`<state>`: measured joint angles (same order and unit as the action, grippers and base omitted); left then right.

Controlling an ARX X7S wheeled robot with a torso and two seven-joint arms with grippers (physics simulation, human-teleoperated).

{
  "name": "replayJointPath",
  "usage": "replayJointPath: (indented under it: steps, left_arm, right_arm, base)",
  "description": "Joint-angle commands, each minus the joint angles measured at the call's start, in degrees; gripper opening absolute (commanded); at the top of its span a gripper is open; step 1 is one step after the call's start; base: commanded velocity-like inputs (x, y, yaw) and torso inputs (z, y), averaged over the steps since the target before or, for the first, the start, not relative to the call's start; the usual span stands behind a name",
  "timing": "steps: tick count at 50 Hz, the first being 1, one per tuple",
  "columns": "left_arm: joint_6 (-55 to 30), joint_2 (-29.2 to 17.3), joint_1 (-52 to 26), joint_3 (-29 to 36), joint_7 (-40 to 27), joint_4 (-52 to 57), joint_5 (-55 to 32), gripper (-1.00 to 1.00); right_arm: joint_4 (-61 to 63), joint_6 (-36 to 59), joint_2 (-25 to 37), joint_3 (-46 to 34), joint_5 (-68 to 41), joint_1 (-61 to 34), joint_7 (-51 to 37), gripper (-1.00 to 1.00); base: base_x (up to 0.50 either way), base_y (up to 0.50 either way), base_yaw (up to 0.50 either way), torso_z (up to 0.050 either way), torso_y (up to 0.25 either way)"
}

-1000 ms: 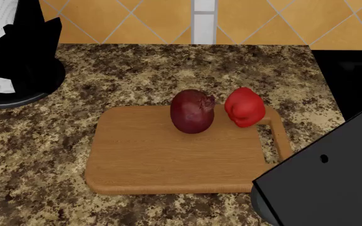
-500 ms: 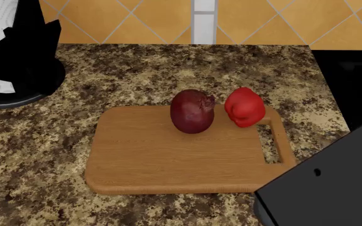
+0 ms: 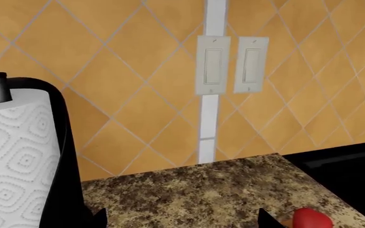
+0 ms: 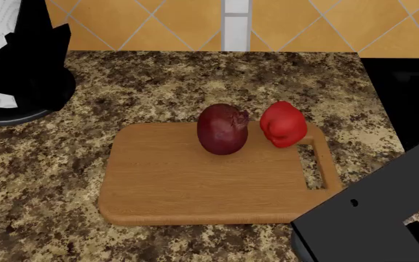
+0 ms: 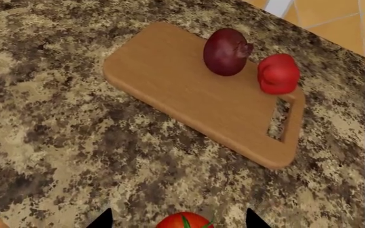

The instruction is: Place the avocado, onion, tomato and bell pepper on the cutting board.

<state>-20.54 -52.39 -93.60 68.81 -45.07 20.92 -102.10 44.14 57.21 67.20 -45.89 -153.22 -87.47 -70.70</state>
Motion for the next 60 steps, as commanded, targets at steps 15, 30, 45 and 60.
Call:
replayJointPath:
  steps: [15,30,45,60]
  left_arm:
    - [-0.02,0.67,0.59,-1.83,1.67,0.0,1.05,1.0]
    - [-0.29,0.7,0.37,-2.08,1.33,0.0,1.06,1.0]
    - [-0.54,0.73,0.06,-2.43,1.37,-0.2,0.96,1.0]
    - [-0.4,0.71,0.48,-2.59,1.29,0.12,1.01,1.0]
  right_arm:
    - [-2.57,1.7,-1.18,0.92,9.78,7.58,7.24,1.0]
    - [-2.19,1.52,-0.25,0.72,15.7,13.79,11.13,1.0]
    - [-2.47,0.99,-0.02,0.24,20.28,18.62,14.12,1.0]
    - [-0.85,-1.25,1.78,0.3,25.72,25.02,17.51,1.0]
  base:
    - [0.0,0.0,0.0,0.0,0.0]
    - [0.0,0.0,0.0,0.0,0.0]
    - [0.0,0.0,0.0,0.0,0.0]
    - [0.0,0.0,0.0,0.0,0.0]
